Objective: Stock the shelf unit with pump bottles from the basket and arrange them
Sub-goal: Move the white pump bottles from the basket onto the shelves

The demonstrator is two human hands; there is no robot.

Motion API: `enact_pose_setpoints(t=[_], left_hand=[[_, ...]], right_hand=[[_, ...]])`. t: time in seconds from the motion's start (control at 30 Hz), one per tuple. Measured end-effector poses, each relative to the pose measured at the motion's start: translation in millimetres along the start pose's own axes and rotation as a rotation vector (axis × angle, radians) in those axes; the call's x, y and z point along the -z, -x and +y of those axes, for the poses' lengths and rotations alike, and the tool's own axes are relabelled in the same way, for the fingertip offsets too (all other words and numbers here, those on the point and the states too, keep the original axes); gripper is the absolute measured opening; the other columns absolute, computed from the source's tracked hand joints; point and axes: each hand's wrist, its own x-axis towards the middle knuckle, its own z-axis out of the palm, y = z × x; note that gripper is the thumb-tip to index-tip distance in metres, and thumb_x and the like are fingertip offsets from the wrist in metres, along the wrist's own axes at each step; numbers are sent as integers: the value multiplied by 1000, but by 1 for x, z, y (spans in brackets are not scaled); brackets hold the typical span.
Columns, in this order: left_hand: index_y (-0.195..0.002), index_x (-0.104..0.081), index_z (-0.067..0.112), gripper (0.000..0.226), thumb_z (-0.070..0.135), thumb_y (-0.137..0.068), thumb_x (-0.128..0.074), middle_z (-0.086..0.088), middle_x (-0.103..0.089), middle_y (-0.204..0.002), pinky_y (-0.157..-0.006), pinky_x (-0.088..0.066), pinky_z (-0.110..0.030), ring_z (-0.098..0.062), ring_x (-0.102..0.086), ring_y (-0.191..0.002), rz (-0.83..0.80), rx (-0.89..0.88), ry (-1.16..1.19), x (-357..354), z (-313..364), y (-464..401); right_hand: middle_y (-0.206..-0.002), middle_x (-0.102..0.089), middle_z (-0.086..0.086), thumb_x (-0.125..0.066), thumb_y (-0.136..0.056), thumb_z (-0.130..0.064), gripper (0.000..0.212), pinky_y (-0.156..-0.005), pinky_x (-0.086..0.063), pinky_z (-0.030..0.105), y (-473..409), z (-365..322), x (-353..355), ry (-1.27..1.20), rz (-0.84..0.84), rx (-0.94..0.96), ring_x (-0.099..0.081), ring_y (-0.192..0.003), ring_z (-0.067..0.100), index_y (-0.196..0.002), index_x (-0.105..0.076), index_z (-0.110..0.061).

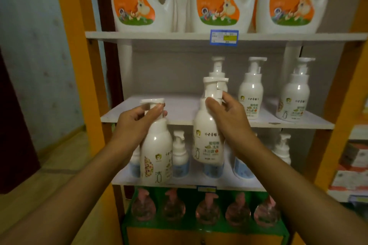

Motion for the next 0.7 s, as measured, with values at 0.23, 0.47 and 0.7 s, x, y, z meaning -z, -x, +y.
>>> enact_pose_setpoints(t=[0.23, 0.47, 0.7], left_hand=[[-93, -70, 30, 25, 47, -85, -54, 7, -75, -92, -70, -55, -28, -13, -72, -82, 4, -12, -33, 29, 6, 7], [-107, -67, 22, 35, 47, -85, -54, 0, -74, -93, -74, -57, -34, -17, -72, -83, 19, -20, -47, 40, 8, -6], [-96, -68, 24, 22, 40, -86, -57, -1, -76, -85, -56, -56, -22, -18, -72, -73, 35, -25, -16, 39, 3, -8]], right_hand=[[-101, -70, -2, -60, -88, -31, 29, -82, -57, 34, -23, -16, -35, 54, -74, 28, -69, -89, 12, -114, -56, -18], [-114, -67, -1, -61, -86, -39, 46, -88, -55, 39, -70, -19, -48, 133, -108, 55, -67, -98, 12, -125, -49, -20], [-109, -64, -1, -55, -92, -29, 35, -84, -51, 30, -106, -19, -52, 185, -109, 71, -63, -94, 12, -123, -48, -16]])
